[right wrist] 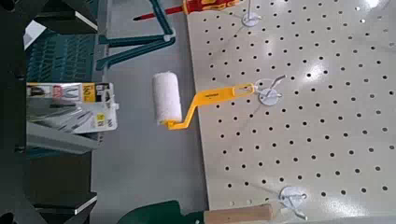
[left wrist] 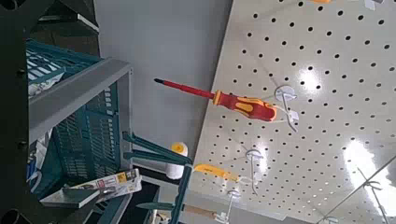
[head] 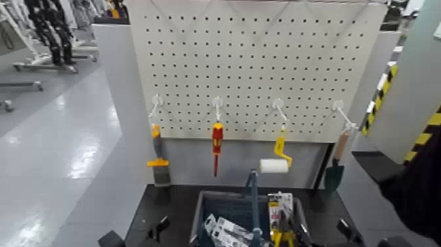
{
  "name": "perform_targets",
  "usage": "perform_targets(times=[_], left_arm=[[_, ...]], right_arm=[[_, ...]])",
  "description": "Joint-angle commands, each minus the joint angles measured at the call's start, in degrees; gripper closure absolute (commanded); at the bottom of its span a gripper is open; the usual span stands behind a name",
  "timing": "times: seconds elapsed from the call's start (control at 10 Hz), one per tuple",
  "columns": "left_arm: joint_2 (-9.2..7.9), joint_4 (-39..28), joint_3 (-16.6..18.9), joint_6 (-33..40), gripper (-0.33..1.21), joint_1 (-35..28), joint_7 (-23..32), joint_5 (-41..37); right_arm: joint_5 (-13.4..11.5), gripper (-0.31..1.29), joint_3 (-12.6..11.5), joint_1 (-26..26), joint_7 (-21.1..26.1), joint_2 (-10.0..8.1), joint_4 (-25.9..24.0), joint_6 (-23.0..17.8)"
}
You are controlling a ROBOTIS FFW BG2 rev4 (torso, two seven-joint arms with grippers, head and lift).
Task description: Put the black wrench into the crate.
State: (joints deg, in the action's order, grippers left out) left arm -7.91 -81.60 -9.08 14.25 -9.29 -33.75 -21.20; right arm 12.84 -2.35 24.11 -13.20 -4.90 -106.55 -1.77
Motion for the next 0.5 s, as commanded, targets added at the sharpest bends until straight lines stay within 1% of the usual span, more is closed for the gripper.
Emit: perform_targets(times=[0.1,0.2,0.3,0.4,0.5], left_arm=[[0.17,-0.2,0.4,-0.3,0.09,-0.5,0.0,0.0],[0.17,-0.6,0.6,-0.6,0.09,-0.6,0.0,0.1],[0.17,-0.8,0.6,-1.0,0.09,-0.7,0.0,0.1],[0.17,-0.8,0.7,-1.1,0.09,-0.8,-0.1,0.1],[0.17,-0.9,0.7,-1.2,0.09,-0.8,-0.1,0.1]], right_arm=[[-0.9,0.13,1.6,4.8,3.2,-0.11,0.3,-4.7],[-0.9,0.13,2.1,5.9,3.3,-0.11,-0.2,-3.7],[-0.7,0.12,2.8,6.7,4.2,-0.2,-0.2,-4.2],[-0.6,0.12,3.2,6.6,4.2,-0.11,0.1,-5.0],[-0.6,0.09,3.3,6.6,4.6,-0.38,-0.2,-5.2]])
